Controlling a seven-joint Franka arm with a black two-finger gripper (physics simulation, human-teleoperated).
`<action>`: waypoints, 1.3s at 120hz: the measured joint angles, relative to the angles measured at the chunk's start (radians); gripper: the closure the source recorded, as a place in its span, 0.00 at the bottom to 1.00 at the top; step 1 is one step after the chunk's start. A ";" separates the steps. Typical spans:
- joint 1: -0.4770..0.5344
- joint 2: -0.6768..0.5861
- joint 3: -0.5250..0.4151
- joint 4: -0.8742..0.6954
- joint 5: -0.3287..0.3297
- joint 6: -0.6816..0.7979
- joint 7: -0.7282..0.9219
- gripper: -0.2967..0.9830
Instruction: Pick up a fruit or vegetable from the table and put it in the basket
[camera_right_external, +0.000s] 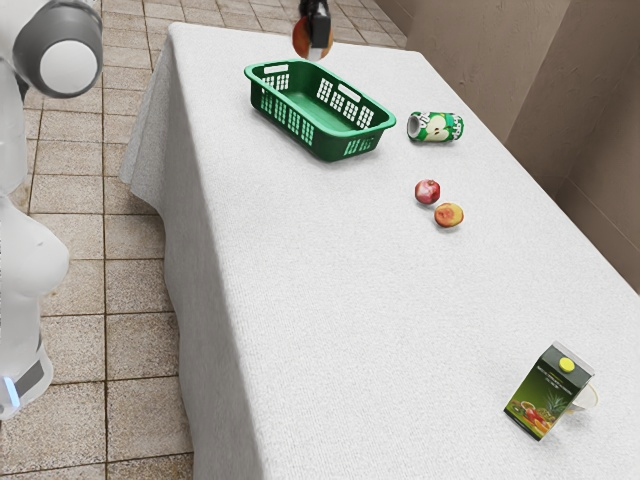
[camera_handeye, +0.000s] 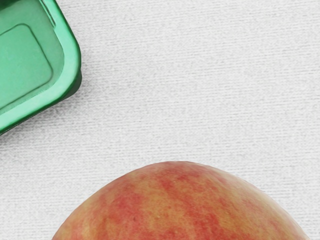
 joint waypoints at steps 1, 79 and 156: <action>0.010 0.008 -0.010 0.000 -0.001 0.004 0.001 0.49; 0.136 0.233 0.029 -0.233 0.038 0.902 0.024 0.49; 0.236 0.366 0.037 -0.185 0.022 1.208 0.010 0.49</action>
